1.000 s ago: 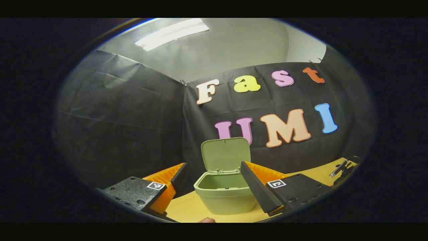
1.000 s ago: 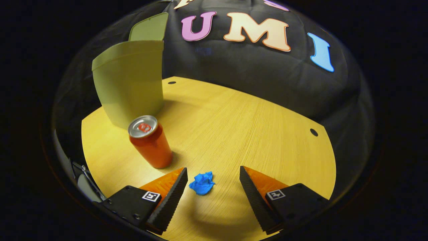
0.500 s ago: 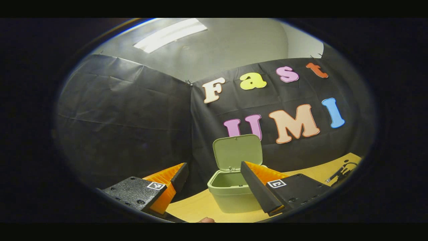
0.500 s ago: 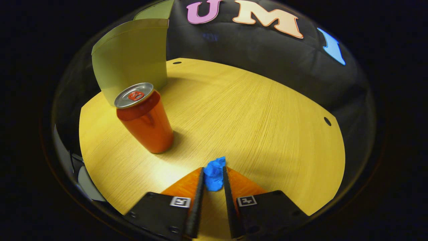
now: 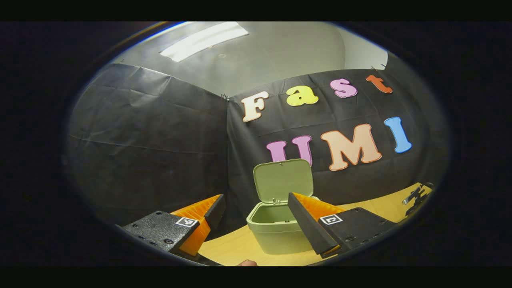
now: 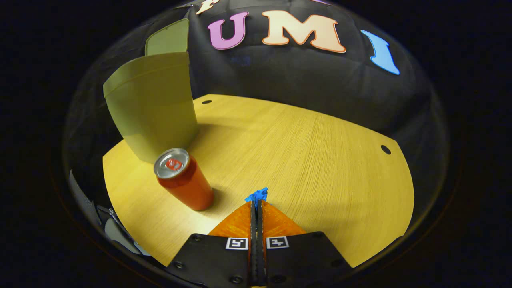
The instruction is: Press the lid of the desktop garbage bin to open it, pick up the crumpled paper on the desktop and throw it into the bin, then pick up the pop can on the desktop and drop it into the bin, and finally close the garbage bin lid.
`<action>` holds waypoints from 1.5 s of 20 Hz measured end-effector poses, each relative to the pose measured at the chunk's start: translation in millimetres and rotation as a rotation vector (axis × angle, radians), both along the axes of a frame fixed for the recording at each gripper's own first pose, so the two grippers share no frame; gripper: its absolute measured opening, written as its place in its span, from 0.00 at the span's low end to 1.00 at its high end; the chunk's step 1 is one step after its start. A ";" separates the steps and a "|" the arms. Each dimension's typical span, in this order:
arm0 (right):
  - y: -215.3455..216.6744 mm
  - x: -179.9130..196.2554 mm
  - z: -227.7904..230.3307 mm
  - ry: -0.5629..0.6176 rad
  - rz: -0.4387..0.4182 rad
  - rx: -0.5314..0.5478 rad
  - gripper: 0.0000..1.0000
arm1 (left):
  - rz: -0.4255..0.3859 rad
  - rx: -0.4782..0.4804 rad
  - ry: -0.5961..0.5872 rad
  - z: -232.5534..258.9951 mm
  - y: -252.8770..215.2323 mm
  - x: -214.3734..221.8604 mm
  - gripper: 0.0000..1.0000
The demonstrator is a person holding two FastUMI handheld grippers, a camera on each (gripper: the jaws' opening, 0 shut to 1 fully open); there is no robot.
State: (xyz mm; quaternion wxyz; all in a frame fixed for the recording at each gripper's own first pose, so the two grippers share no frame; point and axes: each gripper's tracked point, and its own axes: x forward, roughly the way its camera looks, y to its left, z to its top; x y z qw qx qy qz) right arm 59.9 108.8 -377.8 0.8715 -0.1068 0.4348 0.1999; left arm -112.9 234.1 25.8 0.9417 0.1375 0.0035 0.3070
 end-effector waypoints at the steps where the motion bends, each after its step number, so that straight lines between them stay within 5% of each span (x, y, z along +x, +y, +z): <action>1: 5.2 6.2 13.5 -0.027 0.000 0.016 0.02 | -0.004 -0.003 0.000 -1.5 -1.0 0.8 0.94; 9: 63.2 59.1 133.0 -0.294 0.058 0.127 0.02 | -0.012 -0.008 -0.005 -2.6 6.4 -5.0 0.94; 18: 166.4 64.7 231.2 -0.464 0.212 0.261 0.02 | 0.006 -0.050 0.023 -20.6 34.3 -23.0 0.99; 30: 292.6 45.2 218.5 -0.449 0.334 0.299 0.02 | -0.001 -0.098 0.081 -47.8 82.9 -46.9 0.99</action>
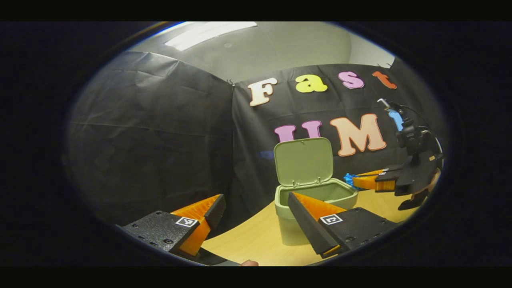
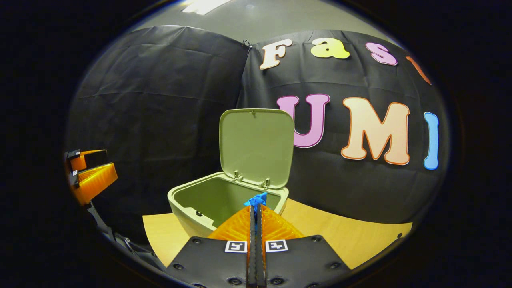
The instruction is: Press the lid of the desktop garbage bin to open it, pick up the crumpled paper on the desktop and throw it into the bin, then pick up the pop can on the desktop and drop it into the bin, and finally close the garbage bin lid.
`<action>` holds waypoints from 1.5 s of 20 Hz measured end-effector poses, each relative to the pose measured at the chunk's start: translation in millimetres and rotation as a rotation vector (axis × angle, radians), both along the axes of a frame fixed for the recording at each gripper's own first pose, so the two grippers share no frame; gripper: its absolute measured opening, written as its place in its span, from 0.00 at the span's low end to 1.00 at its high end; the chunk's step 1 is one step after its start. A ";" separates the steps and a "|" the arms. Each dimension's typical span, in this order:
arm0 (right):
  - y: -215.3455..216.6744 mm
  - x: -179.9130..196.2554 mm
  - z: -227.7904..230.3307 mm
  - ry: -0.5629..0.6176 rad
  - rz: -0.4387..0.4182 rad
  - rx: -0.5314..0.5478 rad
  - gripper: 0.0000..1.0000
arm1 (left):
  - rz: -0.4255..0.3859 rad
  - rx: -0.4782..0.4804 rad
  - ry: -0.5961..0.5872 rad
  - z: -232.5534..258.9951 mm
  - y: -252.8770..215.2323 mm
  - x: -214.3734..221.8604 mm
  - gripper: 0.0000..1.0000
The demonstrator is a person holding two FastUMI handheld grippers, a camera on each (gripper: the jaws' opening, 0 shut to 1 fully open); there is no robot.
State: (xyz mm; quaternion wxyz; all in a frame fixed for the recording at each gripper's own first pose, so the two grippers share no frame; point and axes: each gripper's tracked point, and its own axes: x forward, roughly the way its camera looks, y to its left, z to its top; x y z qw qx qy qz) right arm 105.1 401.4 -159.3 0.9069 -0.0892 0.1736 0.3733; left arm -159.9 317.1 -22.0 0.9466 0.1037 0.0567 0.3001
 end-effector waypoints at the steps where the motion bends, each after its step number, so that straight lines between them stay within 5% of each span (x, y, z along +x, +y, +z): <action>1: 6.6 -3.6 -2.9 0.010 0.011 0.002 0.02 | -0.003 -0.008 0.000 -2.5 2.8 -0.7 0.95; 4: 6.4 -5.6 4.4 -0.026 -0.015 0.025 1.00 | -0.031 -0.026 -0.006 -4.3 4.6 4.2 0.95; 13: -79.3 4.6 53.2 -0.174 -0.164 0.055 0.98 | -0.189 -0.082 -0.050 -9.0 -46.2 58.1 1.00; 30: -326.4 3.6 58.3 -0.142 -0.481 0.010 1.00 | -0.477 -0.204 0.049 -67.1 -215.5 151.8 0.95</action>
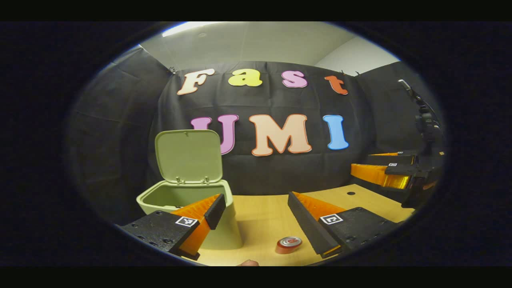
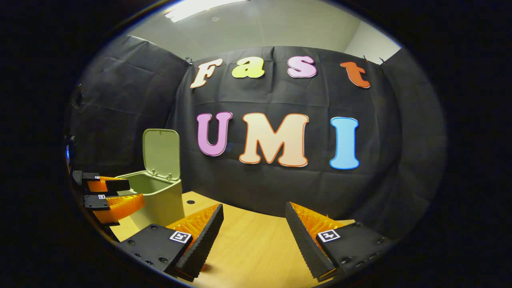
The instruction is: Press the lid of the desktop garbage bin to open it, pick up the crumpled paper on the desktop and throw it into the bin, then pick up the pop can on the desktop and drop it into the bin, and finally close the garbage bin lid.
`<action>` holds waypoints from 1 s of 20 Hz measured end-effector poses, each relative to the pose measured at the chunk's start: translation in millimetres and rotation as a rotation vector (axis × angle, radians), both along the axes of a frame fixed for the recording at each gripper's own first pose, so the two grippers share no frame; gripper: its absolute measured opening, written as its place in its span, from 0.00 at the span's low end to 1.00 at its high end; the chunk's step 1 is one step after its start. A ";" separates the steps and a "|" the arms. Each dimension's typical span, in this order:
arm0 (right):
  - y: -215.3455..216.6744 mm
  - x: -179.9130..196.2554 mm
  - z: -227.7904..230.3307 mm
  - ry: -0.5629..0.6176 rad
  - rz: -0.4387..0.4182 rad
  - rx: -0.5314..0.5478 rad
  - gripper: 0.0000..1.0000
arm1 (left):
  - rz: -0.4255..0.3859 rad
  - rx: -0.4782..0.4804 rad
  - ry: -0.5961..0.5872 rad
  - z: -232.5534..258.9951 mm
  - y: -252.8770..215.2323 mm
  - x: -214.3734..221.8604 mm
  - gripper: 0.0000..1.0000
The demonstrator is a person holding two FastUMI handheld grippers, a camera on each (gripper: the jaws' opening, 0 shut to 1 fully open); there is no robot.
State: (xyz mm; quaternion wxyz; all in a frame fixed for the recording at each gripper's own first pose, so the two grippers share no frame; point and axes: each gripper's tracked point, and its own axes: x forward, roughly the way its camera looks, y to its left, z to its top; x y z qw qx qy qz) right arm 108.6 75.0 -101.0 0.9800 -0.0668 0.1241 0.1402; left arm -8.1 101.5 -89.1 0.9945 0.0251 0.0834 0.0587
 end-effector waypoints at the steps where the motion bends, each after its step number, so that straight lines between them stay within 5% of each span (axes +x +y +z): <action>1: -14.3 -1.7 -1.2 0.008 -0.022 -0.004 1.00 | -0.013 -0.011 0.012 -7.4 -8.1 3.8 0.95; 10: -110.9 -24.3 -22.2 0.080 -0.172 -0.051 0.98 | -0.074 -0.055 0.172 -94.7 -53.3 23.0 0.95; 20: -143.1 -65.1 -61.5 0.181 -0.244 -0.099 0.98 | -0.042 -0.078 0.336 -181.2 -50.9 18.5 0.96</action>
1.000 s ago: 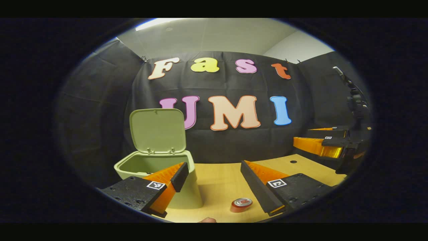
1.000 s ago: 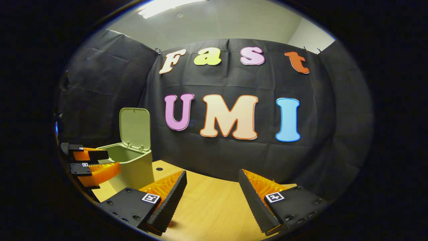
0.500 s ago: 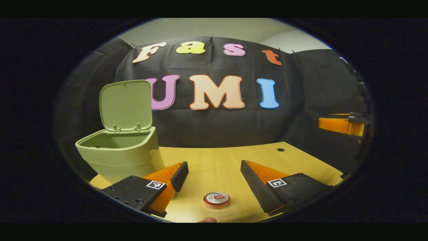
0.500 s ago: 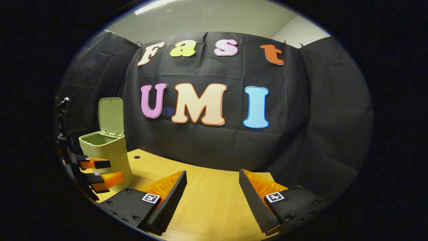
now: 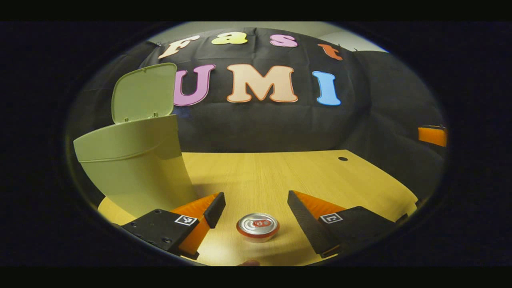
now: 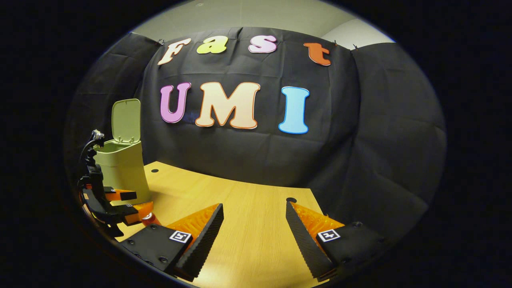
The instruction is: Press the lid of the desktop garbage bin to open it, pick up the crumpled paper on the desktop and throw it into the bin, then pick up the pop can on the desktop and drop it into the bin, and finally close the garbage bin lid.
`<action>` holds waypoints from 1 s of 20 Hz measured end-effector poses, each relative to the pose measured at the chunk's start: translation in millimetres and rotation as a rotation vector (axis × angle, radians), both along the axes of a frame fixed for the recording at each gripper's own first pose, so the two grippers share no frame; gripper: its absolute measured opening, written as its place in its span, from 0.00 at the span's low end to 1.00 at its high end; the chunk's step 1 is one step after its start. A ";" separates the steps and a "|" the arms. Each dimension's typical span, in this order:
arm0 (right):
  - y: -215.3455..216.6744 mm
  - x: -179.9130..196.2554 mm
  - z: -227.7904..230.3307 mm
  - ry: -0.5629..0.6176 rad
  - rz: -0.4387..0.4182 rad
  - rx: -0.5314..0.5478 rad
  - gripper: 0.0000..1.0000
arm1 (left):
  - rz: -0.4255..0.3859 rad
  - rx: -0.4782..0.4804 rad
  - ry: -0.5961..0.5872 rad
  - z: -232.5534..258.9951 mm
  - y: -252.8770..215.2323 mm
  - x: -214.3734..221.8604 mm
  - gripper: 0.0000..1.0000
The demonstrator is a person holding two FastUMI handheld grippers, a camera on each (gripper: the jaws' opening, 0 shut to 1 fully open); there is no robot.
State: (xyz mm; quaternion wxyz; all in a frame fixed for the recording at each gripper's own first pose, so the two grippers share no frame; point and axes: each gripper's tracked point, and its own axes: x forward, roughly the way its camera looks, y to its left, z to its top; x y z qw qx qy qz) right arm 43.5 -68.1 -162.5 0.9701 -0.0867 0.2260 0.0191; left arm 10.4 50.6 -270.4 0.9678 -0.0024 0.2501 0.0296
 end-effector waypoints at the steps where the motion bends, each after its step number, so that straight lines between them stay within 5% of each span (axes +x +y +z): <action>1: -0.9 -3.1 -2.3 0.009 -0.004 -0.002 0.98 | -0.005 -0.001 0.016 -7.8 -1.9 -0.7 0.96; 3: -0.9 -8.4 -4.5 0.018 -0.009 -0.007 0.99 | -0.014 0.001 0.044 -21.0 -3.3 -5.2 1.00; 11: 5.1 -17.6 -9.0 0.030 0.002 -0.035 0.98 | -0.011 -0.013 0.183 -77.0 -2.0 -25.0 0.91; 12: 5.3 -18.8 -9.6 0.031 0.003 -0.038 0.98 | -0.006 -0.012 0.196 -80.9 -0.4 -27.4 1.00; 14: 5.6 -20.3 -10.3 0.030 0.004 -0.041 0.98 | -0.004 -0.028 0.207 -86.3 -0.2 -28.9 0.96; 16: 5.4 -21.5 -11.1 0.030 0.005 -0.040 0.99 | -0.013 -0.049 0.207 -82.8 -2.6 -28.7 0.77; 20: 10.3 -21.1 -11.2 0.018 0.014 -0.025 0.99 | -0.013 -0.036 0.129 -43.1 3.0 -13.1 0.76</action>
